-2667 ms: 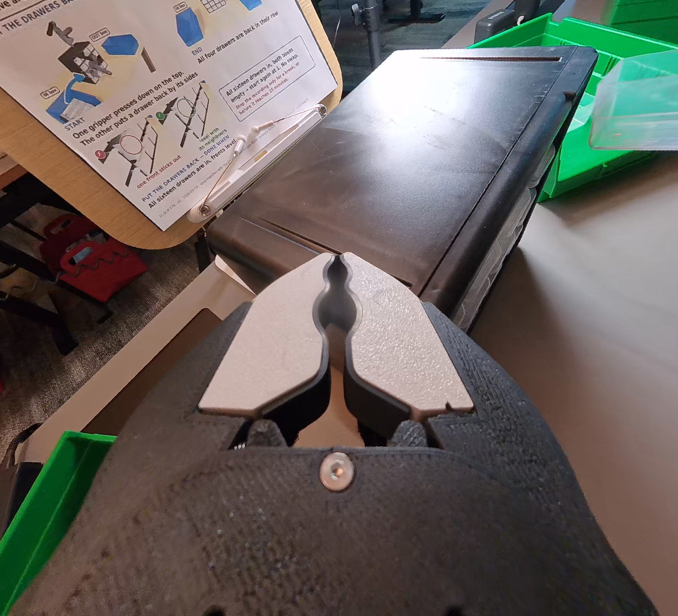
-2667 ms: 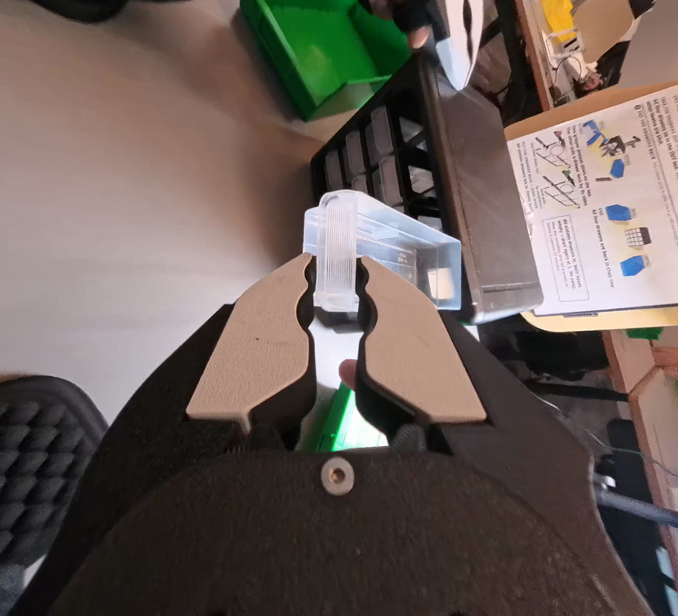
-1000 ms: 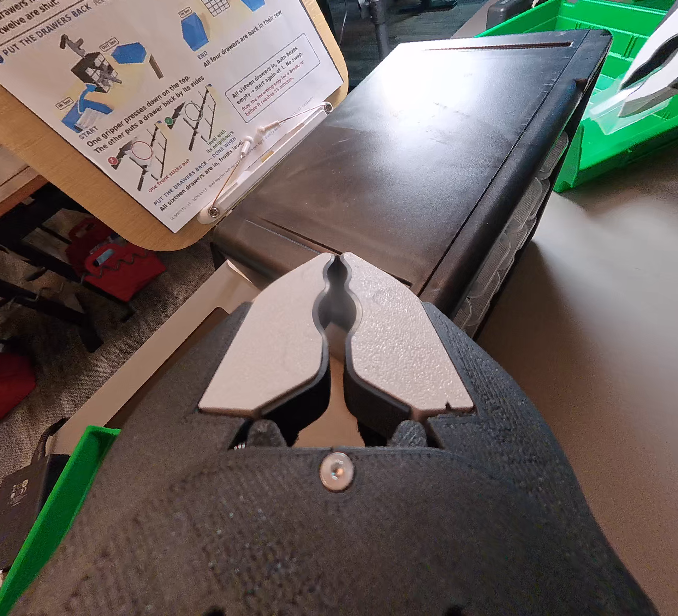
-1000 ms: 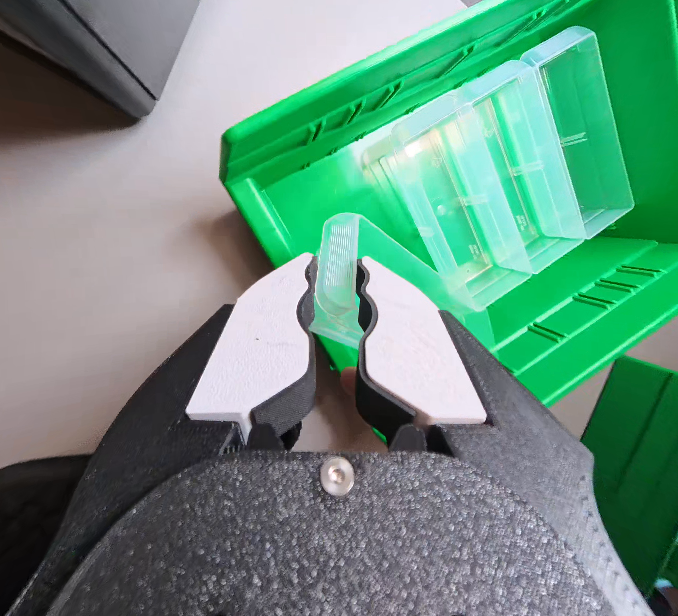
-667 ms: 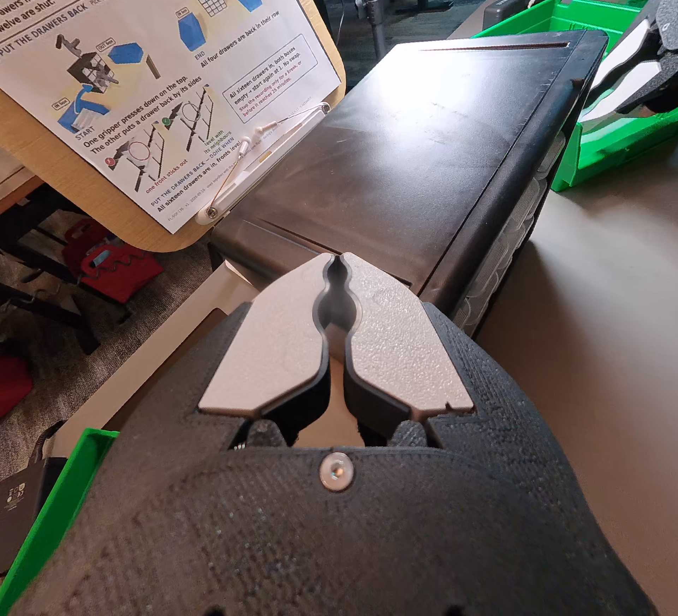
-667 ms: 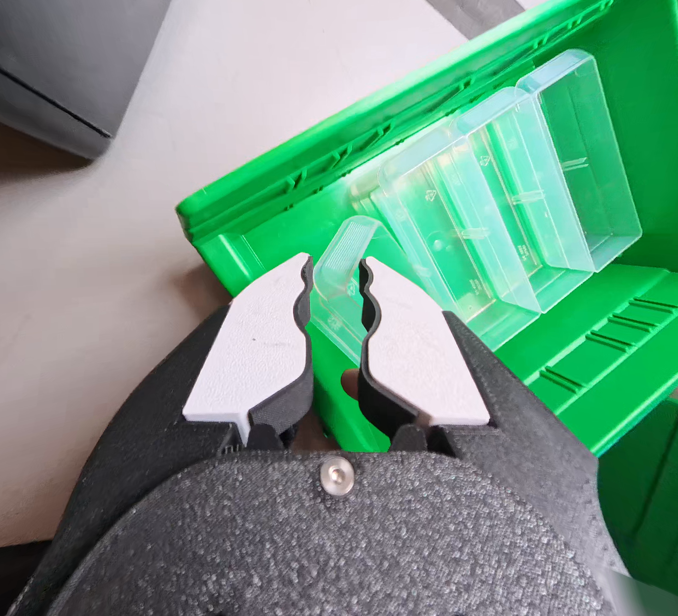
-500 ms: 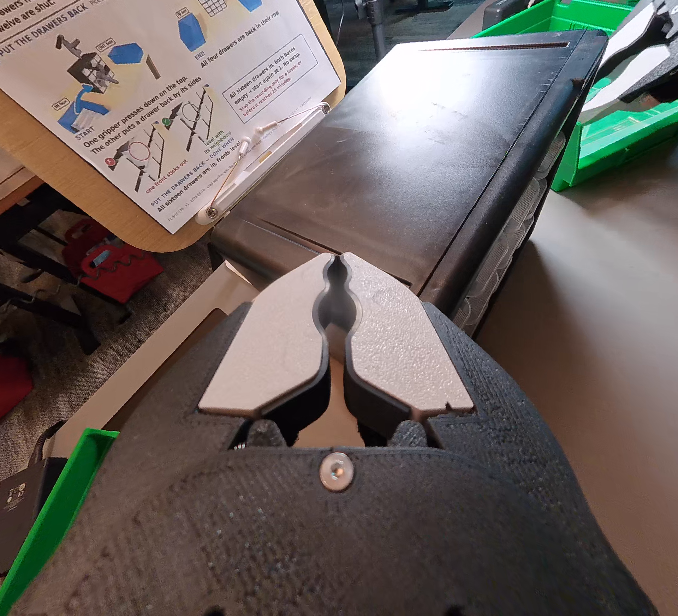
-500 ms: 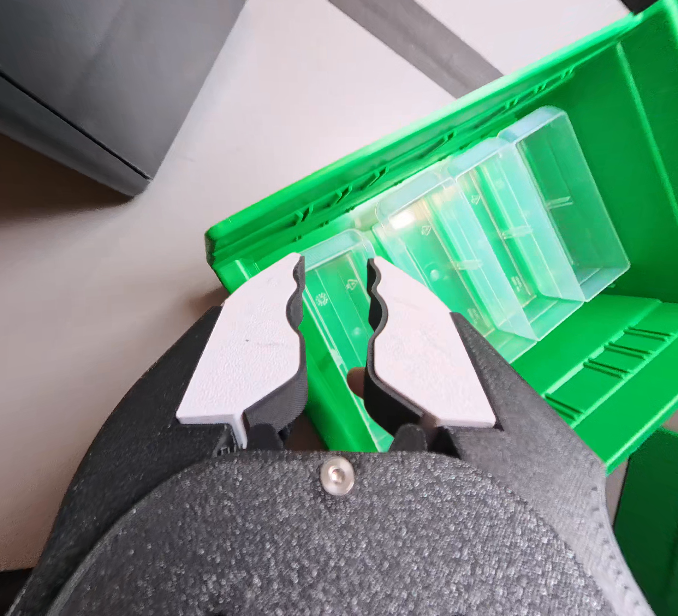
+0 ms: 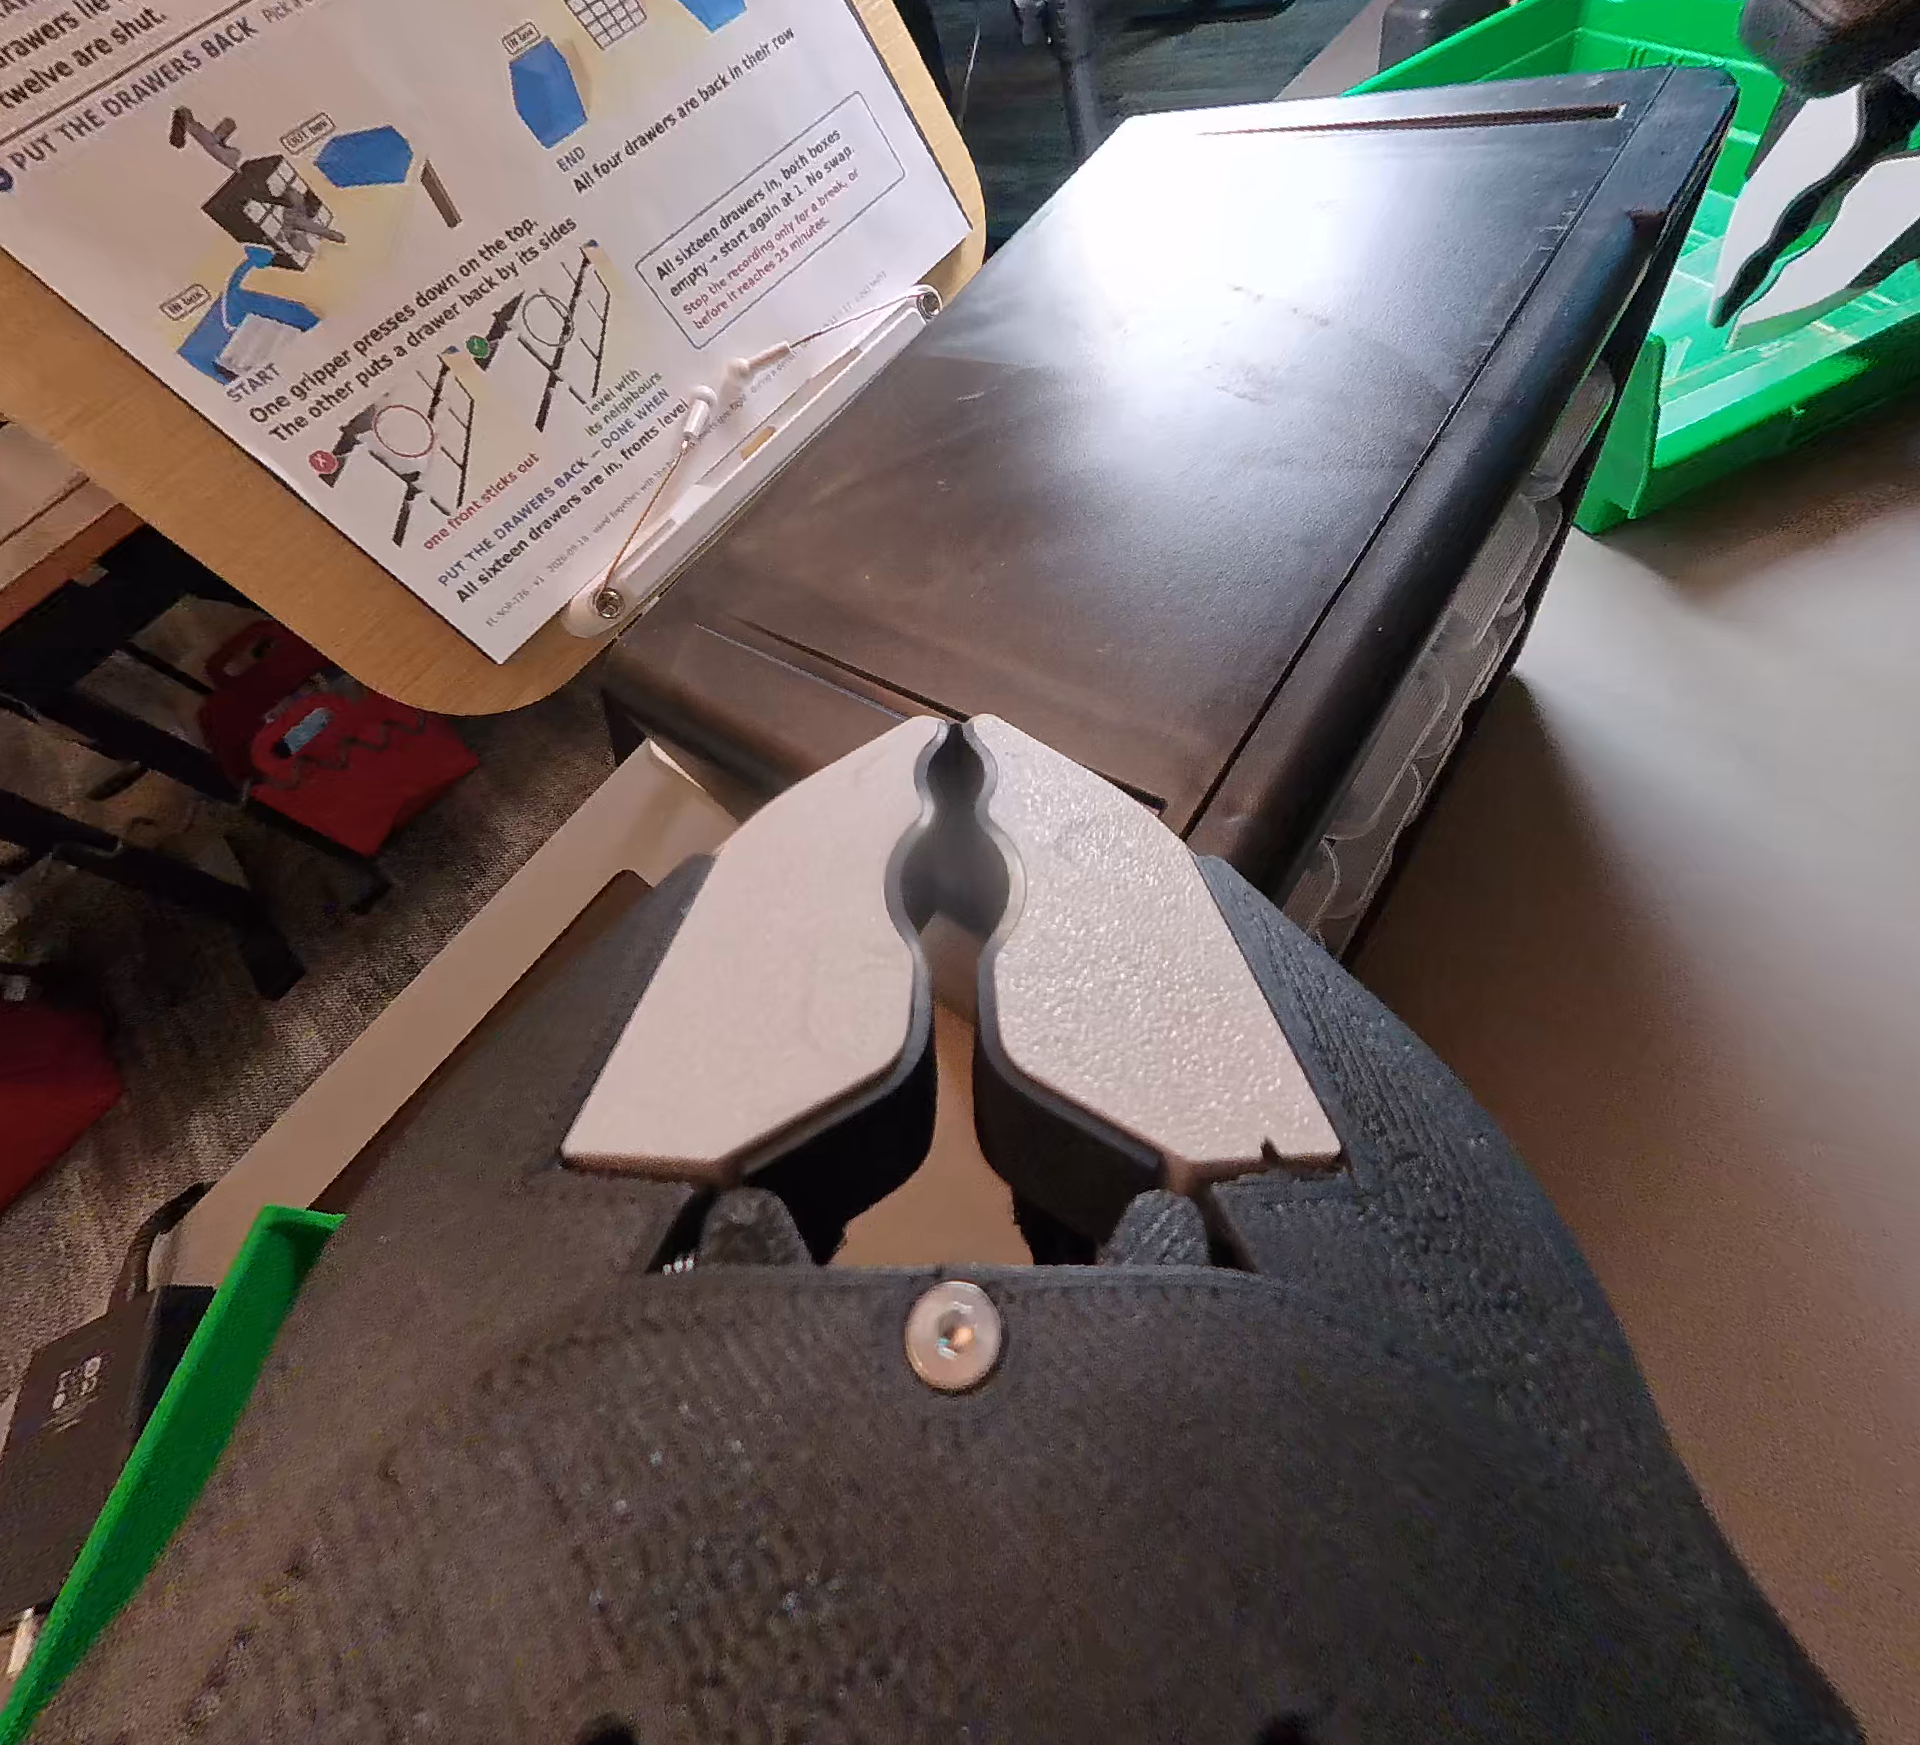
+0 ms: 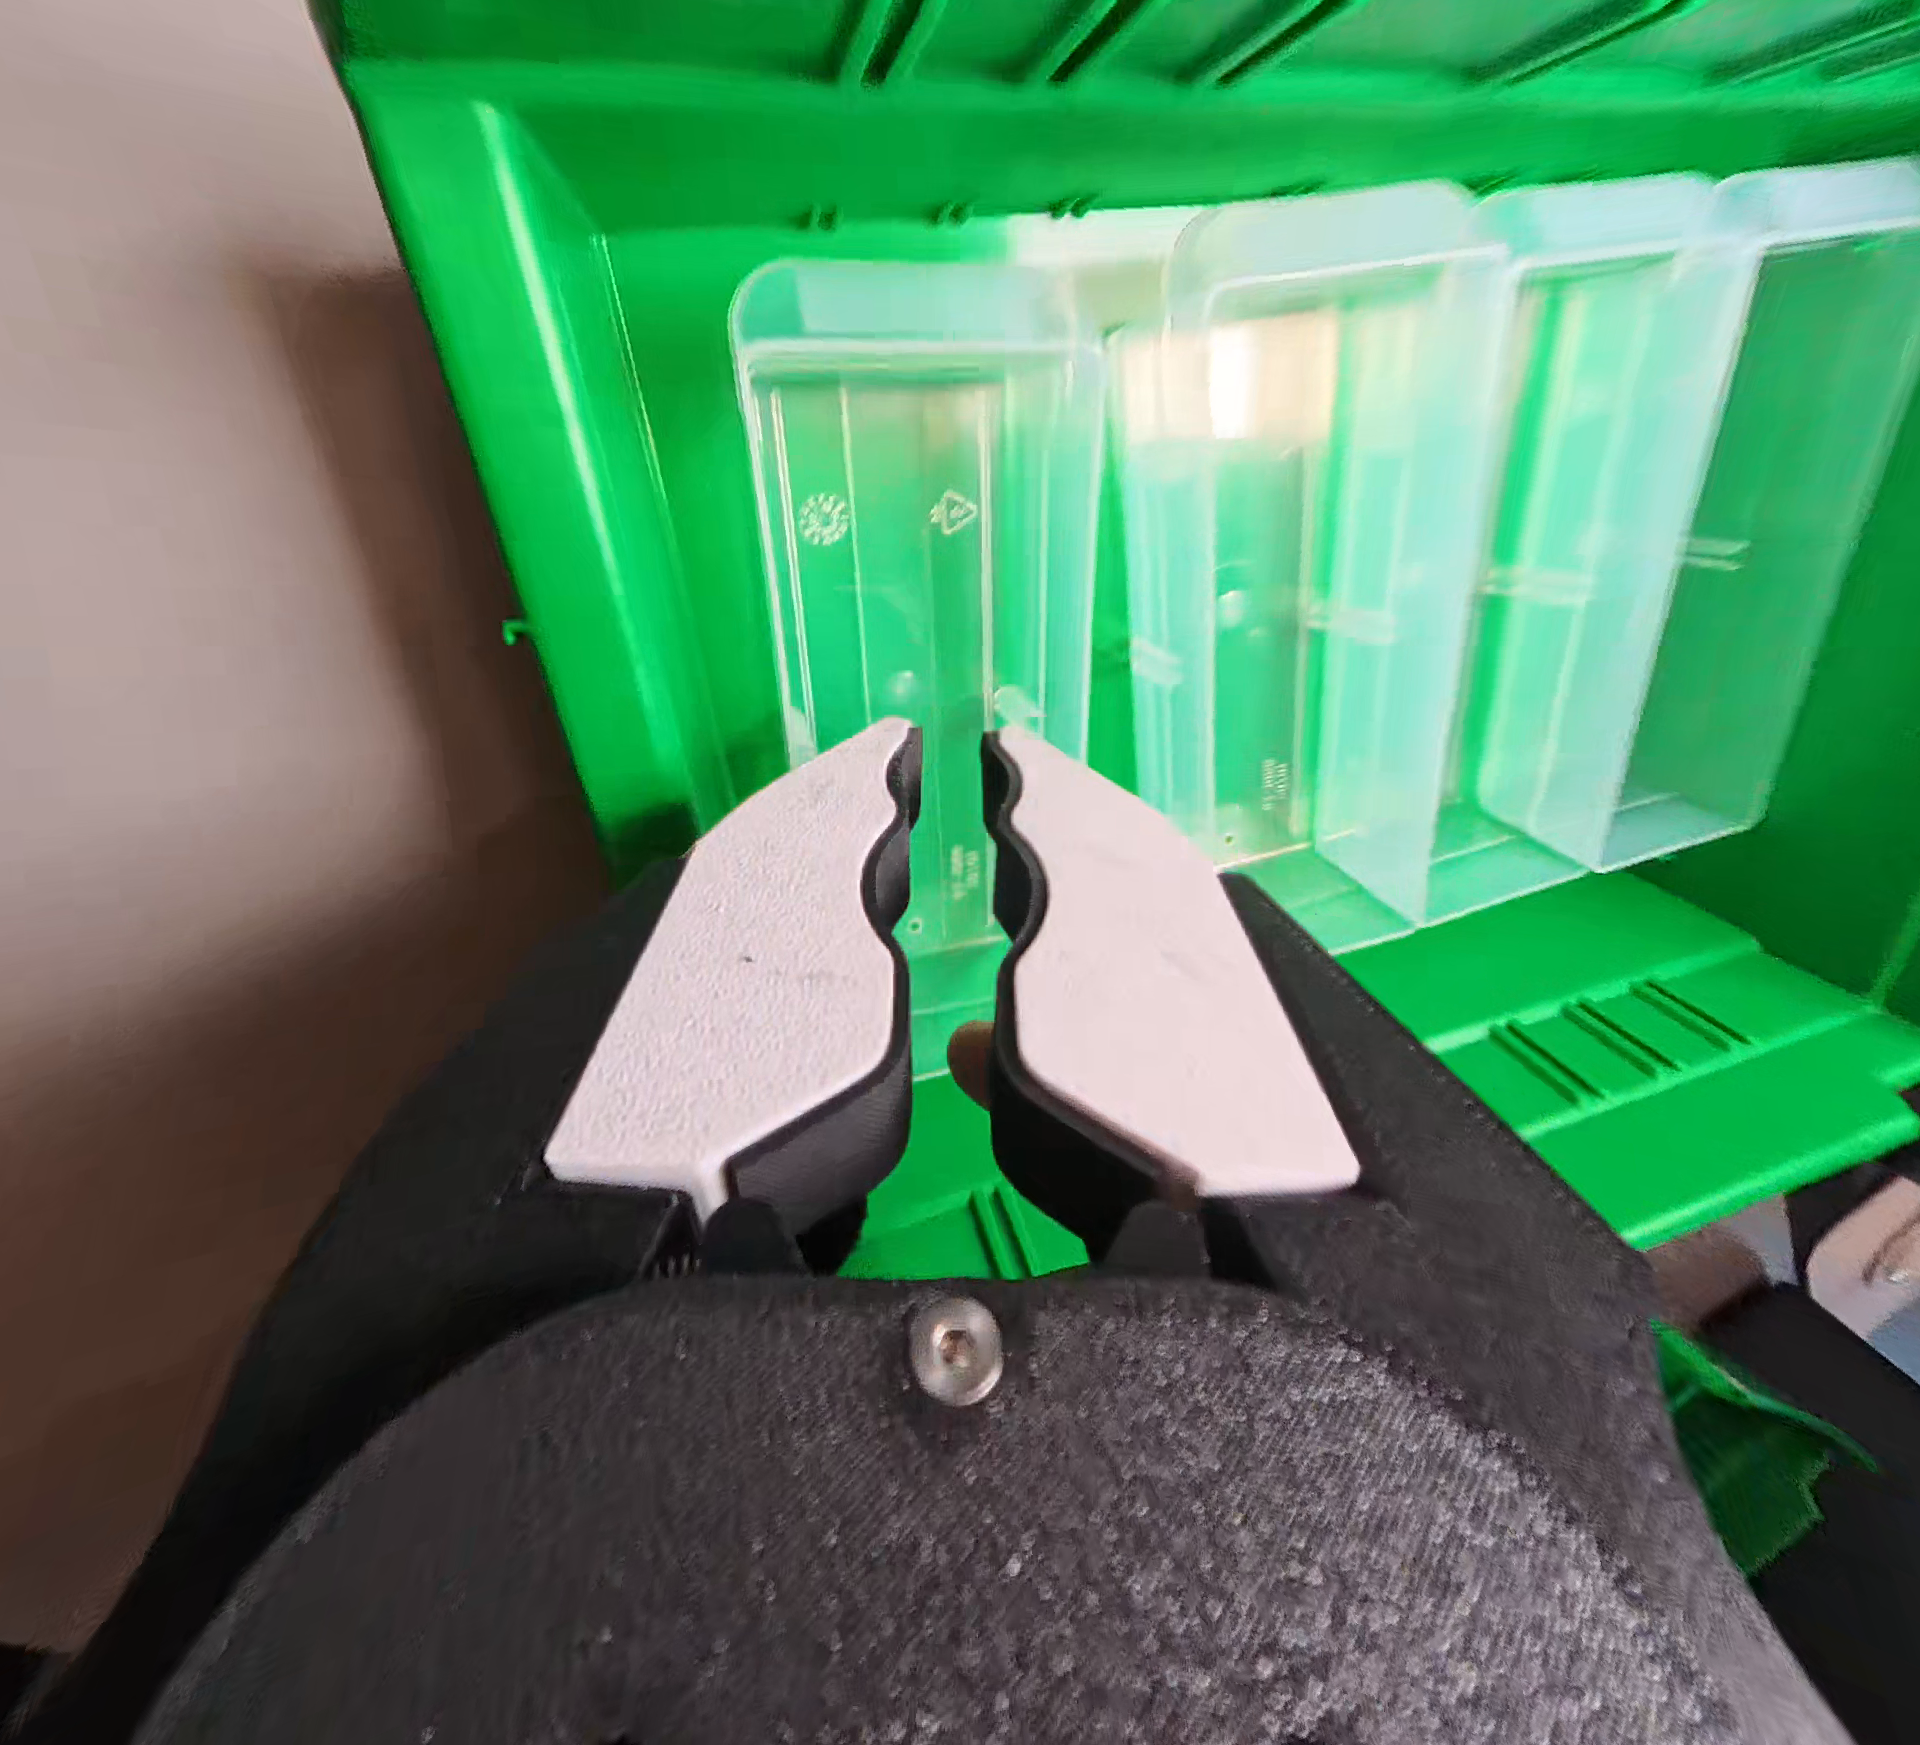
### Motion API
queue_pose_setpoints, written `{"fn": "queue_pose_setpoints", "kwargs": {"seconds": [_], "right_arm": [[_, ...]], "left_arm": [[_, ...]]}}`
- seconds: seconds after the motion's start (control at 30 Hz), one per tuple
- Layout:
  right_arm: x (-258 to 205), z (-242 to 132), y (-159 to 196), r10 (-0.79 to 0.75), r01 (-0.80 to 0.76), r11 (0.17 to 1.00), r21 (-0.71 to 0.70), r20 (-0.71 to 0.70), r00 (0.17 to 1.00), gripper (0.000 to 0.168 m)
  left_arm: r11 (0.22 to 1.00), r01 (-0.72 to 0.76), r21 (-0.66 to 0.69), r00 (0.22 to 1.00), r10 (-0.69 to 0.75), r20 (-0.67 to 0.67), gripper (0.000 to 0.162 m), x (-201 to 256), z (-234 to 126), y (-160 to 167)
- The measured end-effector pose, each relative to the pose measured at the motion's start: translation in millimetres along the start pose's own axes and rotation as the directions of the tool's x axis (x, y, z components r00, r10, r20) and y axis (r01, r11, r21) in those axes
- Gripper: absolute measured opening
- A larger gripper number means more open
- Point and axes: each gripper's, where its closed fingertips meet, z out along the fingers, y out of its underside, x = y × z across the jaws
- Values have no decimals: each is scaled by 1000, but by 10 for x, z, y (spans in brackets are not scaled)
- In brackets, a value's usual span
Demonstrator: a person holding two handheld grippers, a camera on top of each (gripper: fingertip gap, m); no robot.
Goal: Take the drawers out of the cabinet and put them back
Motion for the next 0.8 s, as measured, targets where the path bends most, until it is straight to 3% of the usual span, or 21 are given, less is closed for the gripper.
{"fn": "queue_pose_setpoints", "kwargs": {"seconds": [0.03,0.23,0.5,0.67,0.73,0.8], "right_arm": [[-2,42,25,3,-2,1000,-16,13,1000,8],[179,257,41,-5,2,996,-88,-43,999,3],[288,71,-172,13,-10,1000,19,-181,983,17],[231,-298,-442,147,-66,960,273,-291,945,21],[146,-537,-683,244,-88,884,458,-293,925,25],[-15,-838,-972,324,-99,752,652,-235,916,28]], "left_arm": [[1000,-2,-2,1000,2,3,1,0,0,0],[1000,-4,-2,1000,4,8,1,-1,-4,-1],[1000,-4,-1,1000,4,3,0,1,-4,-3],[1000,-4,0,1000,4,1,1,2,-4,-3],[1000,-3,0,1000,3,2,1,3,-5,-4],[1000,-2,1,1000,2,2,1,3,-6,-3]]}}
